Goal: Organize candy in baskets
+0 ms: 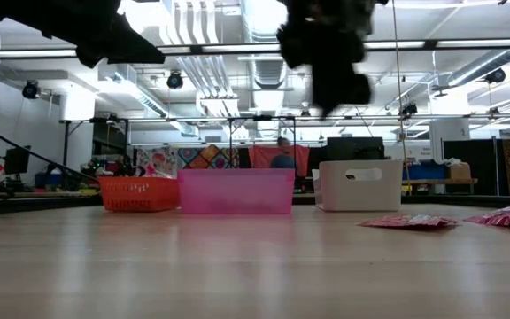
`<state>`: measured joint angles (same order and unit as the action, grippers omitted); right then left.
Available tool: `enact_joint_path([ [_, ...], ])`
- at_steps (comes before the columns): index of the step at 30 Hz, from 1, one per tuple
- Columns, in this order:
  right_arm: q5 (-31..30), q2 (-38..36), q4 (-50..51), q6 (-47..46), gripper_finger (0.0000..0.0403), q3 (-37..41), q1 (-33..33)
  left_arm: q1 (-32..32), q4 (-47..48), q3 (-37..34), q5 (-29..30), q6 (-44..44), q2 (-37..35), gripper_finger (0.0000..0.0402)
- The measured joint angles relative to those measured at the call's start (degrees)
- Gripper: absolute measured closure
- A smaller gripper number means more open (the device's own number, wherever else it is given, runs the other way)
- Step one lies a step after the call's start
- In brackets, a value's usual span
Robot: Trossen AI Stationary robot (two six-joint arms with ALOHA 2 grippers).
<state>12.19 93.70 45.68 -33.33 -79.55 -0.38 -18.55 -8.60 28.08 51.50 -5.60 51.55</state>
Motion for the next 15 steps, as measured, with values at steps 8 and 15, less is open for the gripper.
enact_joint_path([
  [8, -2.31, 2.05, 17.36, -10.19, 0.0246, 1.72, 6.3, 0.0, -0.05, -0.12, -0.02, -0.94, 0.23, 0.0401],
  [15, -4.67, 2.14, 16.74, 17.12, 0.021, 5.16, 10.88, 0.0, -0.17, -0.08, -0.01, 0.18, 1.66, 0.0401],
])
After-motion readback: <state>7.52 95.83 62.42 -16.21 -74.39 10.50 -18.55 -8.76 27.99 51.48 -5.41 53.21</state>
